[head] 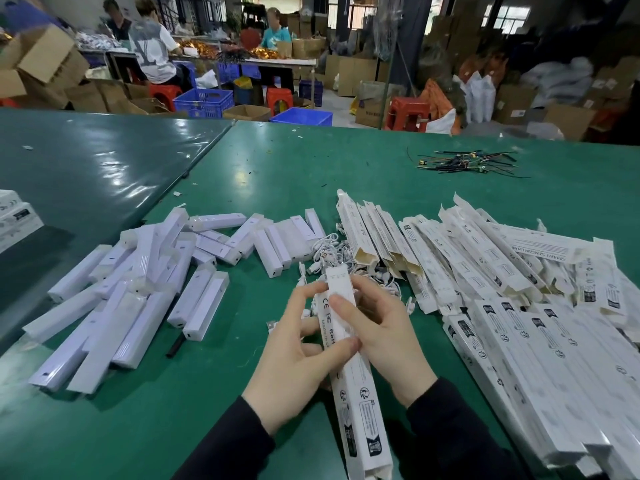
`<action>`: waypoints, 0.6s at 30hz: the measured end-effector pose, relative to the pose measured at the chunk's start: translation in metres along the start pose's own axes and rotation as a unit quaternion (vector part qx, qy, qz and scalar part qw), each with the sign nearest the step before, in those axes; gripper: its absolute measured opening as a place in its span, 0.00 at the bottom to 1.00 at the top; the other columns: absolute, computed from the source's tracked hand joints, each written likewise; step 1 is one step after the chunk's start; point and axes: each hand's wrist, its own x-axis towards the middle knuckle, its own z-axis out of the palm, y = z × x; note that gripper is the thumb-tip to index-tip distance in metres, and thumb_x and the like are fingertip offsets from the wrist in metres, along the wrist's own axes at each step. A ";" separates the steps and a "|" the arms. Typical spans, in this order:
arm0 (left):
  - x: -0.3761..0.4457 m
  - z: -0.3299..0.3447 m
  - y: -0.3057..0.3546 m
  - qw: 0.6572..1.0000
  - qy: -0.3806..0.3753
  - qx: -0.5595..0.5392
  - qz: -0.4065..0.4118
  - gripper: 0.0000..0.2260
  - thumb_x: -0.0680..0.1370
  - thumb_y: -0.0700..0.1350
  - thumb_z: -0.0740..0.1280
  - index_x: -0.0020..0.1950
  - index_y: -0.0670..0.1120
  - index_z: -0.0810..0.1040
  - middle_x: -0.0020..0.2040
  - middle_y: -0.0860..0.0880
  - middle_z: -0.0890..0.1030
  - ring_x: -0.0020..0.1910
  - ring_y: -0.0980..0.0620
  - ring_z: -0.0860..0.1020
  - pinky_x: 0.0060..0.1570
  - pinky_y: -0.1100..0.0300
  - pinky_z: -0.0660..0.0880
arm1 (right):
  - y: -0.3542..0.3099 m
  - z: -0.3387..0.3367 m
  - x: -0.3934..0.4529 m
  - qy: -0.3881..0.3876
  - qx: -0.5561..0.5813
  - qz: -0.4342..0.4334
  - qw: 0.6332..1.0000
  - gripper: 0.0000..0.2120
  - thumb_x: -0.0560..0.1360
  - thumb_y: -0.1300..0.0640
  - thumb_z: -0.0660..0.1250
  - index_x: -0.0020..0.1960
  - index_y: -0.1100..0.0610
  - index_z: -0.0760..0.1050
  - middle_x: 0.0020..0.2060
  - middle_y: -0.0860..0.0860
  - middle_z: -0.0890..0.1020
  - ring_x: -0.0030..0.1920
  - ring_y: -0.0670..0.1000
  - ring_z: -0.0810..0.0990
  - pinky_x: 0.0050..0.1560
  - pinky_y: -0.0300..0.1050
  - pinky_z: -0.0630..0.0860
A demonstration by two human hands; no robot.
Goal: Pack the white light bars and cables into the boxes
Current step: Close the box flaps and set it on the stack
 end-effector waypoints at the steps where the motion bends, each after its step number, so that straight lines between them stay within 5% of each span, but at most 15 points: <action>1: -0.001 0.000 0.000 1.000 0.001 0.003 0.003 0.27 0.73 0.39 0.73 0.65 0.58 0.67 0.43 0.45 0.85 0.27 0.51 0.78 0.27 0.62 0.74 | -0.001 0.001 -0.001 -0.002 -0.008 -0.006 1.000 0.09 0.77 0.58 0.68 0.51 0.44 0.82 0.45 0.61 0.82 0.40 0.48 0.79 0.42 0.43 0.77; 7: 0.000 -0.003 0.004 0.997 -0.019 -0.062 -0.036 0.23 0.75 0.35 0.71 0.65 0.52 0.69 0.48 0.41 0.85 0.38 0.46 0.83 0.28 0.57 0.78 | -0.005 -0.006 0.002 0.018 0.062 0.051 0.997 0.16 0.81 0.56 0.61 0.46 0.42 0.85 0.42 0.47 0.86 0.41 0.43 0.82 0.37 0.34 0.77; 11: -0.001 -0.003 0.007 0.992 -0.034 -0.109 -0.046 0.24 0.72 0.39 0.71 0.66 0.53 0.69 0.50 0.38 0.83 0.42 0.46 0.82 0.29 0.57 0.78 | -0.006 -0.008 0.003 -0.012 0.094 0.054 0.994 0.08 0.73 0.53 0.67 0.49 0.48 0.85 0.44 0.49 0.86 0.41 0.45 0.82 0.37 0.36 0.78; 15: -0.001 0.002 0.004 0.994 -0.052 -0.083 -0.043 0.26 0.71 0.43 0.71 0.67 0.53 0.67 0.44 0.43 0.83 0.40 0.47 0.82 0.30 0.57 0.78 | -0.002 -0.005 0.003 -0.021 0.076 0.026 0.997 0.12 0.69 0.51 0.71 0.52 0.50 0.82 0.48 0.54 0.85 0.45 0.48 0.83 0.43 0.39 0.79; 18: -0.001 0.005 0.000 0.997 -0.050 -0.053 -0.040 0.34 0.68 0.39 0.75 0.69 0.54 0.66 0.51 0.42 0.84 0.42 0.42 0.84 0.35 0.51 0.81 | 0.002 -0.001 0.003 -0.007 0.043 0.017 0.999 0.10 0.69 0.50 0.76 0.49 0.48 0.83 0.48 0.62 0.81 0.43 0.51 0.80 0.46 0.46 0.79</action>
